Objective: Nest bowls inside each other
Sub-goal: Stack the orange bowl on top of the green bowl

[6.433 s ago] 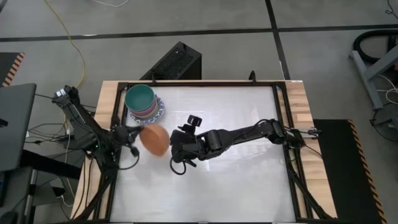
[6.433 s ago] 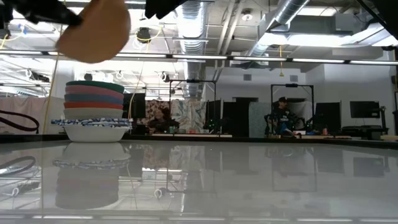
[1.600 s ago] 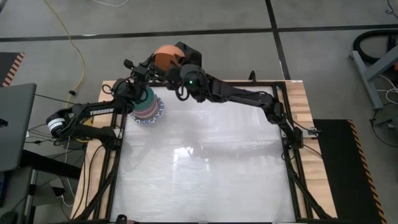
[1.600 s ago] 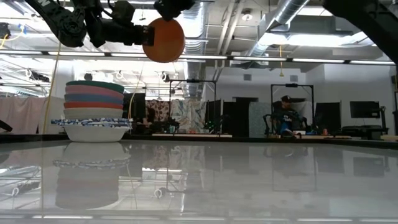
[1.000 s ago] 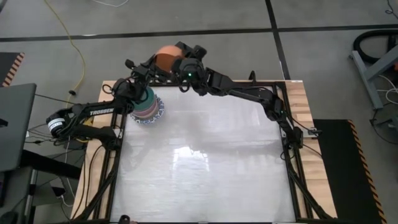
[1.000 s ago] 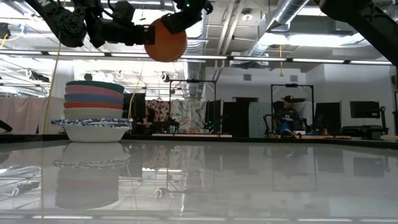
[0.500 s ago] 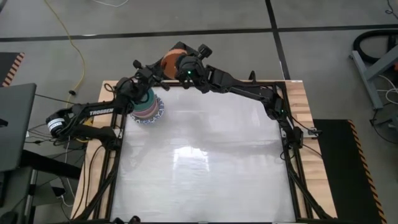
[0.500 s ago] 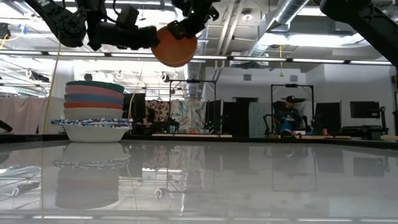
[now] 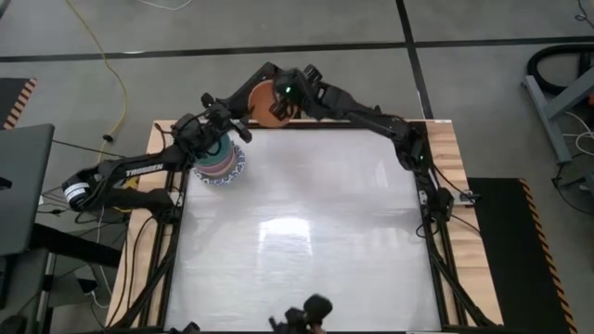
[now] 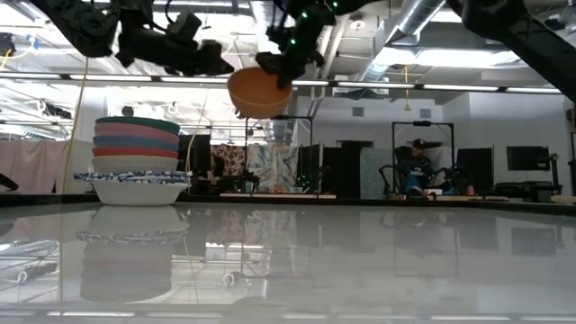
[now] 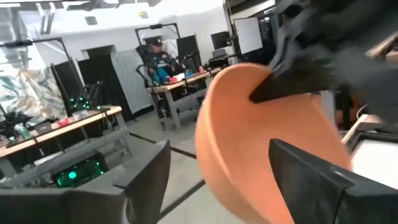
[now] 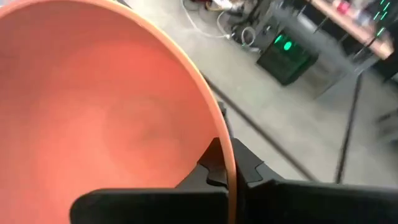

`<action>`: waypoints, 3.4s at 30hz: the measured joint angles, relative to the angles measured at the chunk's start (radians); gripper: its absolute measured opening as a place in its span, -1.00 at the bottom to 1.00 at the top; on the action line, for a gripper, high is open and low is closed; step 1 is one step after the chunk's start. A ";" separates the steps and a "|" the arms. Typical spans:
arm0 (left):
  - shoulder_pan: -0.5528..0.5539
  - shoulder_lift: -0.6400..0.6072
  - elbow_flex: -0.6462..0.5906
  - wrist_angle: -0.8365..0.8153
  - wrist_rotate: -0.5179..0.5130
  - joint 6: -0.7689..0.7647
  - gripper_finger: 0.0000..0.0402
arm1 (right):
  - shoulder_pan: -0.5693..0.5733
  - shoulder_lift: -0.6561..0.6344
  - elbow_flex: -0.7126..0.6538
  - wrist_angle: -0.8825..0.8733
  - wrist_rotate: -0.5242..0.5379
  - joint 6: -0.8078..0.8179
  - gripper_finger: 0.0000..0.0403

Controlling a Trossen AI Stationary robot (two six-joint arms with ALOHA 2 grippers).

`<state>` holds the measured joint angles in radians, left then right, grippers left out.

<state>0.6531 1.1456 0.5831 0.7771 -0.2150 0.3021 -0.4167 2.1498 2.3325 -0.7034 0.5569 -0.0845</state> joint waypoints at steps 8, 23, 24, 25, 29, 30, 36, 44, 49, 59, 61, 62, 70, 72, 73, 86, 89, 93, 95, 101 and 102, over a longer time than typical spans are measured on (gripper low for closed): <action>-0.039 -0.234 0.000 -0.326 0.229 -0.148 0.34 | -0.107 0.000 0.000 -0.031 -0.315 0.182 -0.98; -0.212 -0.666 0.002 -0.813 0.863 -0.447 0.31 | -0.043 0.096 -0.002 0.121 -0.633 0.282 -0.97; -0.237 -0.688 0.002 -0.829 0.863 -0.459 0.31 | -0.043 0.109 -0.001 0.161 -0.652 0.297 -0.97; -0.261 -0.715 0.002 -0.853 0.863 -0.471 0.31 | -0.042 0.116 0.002 0.205 -0.662 0.312 -0.97; -0.343 -0.820 0.001 -0.966 0.847 -0.482 0.31 | -0.016 0.144 0.002 0.261 -0.662 0.324 -0.97; -0.361 -0.843 0.001 -1.001 0.830 -0.484 0.31 | -0.009 0.146 -0.001 0.252 -0.662 0.323 -0.97; -0.420 -0.958 0.000 -1.154 0.684 -0.482 0.31 | 0.020 0.159 0.000 0.349 -0.664 0.323 -0.97; -0.425 -1.016 0.001 -1.171 0.654 -0.498 0.31 | 0.044 0.174 0.001 0.542 -0.663 0.348 -0.97; -0.425 -1.014 0.001 -1.186 0.653 -0.497 0.31 | 0.040 0.216 0.001 0.622 -0.659 0.449 -0.97; -0.424 -1.013 0.001 -1.193 0.660 -0.490 0.31 | 0.030 0.268 0.021 0.667 -0.662 0.550 -0.97; -0.424 -1.013 0.000 -1.202 0.662 -0.490 0.31 | 0.031 0.268 0.022 0.657 -0.684 0.549 -0.97; -0.424 -1.013 0.001 -1.205 0.663 -0.490 0.31 | 0.032 0.268 0.022 0.663 -0.696 0.549 -0.97; -0.424 -1.013 0.001 -1.216 0.663 -0.499 0.31 | 0.042 0.268 0.023 0.628 -0.711 0.563 -0.97; -0.424 -1.013 0.001 -1.216 0.663 -0.501 0.31 | 0.055 0.268 0.023 0.629 -0.710 0.551 -0.97; -0.424 -1.013 0.001 -1.216 0.663 -0.506 0.31 | 0.062 0.267 0.023 0.629 -0.710 0.550 -0.97; -0.424 -1.013 0.001 -1.242 0.663 -0.524 0.31 | 0.098 0.272 0.024 0.725 -0.567 0.501 -0.97; -0.424 -1.013 0.000 -1.247 0.663 -0.523 0.31 | 0.088 0.278 0.024 0.706 -0.560 0.504 -0.97; -0.424 -1.013 0.001 -1.265 0.663 -0.503 0.31 | 0.095 0.313 0.022 0.701 -0.570 0.523 -0.97; -0.424 -1.013 0.001 -1.267 0.663 -0.499 0.31 | 0.097 0.335 0.022 0.717 -0.578 0.528 -0.97; -0.424 -1.013 0.001 -1.277 0.663 -0.498 0.31 | 0.093 0.344 0.022 0.717 -0.578 0.525 -0.97; -0.424 -1.013 0.001 -1.279 0.663 -0.498 0.31 | 0.094 0.343 0.023 0.724 -0.578 0.524 -0.97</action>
<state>0.2287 0.1329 0.5837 -0.5015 0.4484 -0.1959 -0.3229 2.4928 2.3550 0.0205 -0.0214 0.4396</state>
